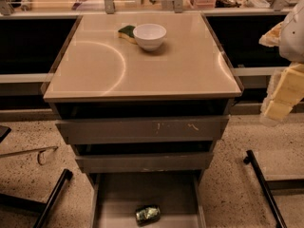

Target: Pick green can from bottom drawer and place on counter

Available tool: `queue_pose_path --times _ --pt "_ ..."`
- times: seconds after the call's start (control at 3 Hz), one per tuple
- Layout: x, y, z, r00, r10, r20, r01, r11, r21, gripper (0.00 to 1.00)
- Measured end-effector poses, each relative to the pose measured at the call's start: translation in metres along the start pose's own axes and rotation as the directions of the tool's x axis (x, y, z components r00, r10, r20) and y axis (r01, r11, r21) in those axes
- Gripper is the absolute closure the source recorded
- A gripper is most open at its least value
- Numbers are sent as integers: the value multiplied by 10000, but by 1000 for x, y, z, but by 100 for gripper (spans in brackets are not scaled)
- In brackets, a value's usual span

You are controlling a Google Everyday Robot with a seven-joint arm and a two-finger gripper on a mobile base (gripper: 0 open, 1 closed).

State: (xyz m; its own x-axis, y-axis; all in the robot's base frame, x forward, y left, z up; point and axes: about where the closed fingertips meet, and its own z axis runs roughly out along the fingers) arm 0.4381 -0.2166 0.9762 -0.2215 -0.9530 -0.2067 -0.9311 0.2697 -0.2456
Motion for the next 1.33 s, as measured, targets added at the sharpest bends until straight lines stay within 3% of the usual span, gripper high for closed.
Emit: queue_pose_path --times 0.33,0.67,1.0,1.33 --pt "0 0 0 10000 0 0 0 10000 0 0" --pt "6 8 34 9989 405 244 -399 9989 -243 0" --pt "17 42 112 9939 1049 343 -1012 9902 -967 0" --pt "16 41 111 9939 1046 350 -1009 9903 -950 0"
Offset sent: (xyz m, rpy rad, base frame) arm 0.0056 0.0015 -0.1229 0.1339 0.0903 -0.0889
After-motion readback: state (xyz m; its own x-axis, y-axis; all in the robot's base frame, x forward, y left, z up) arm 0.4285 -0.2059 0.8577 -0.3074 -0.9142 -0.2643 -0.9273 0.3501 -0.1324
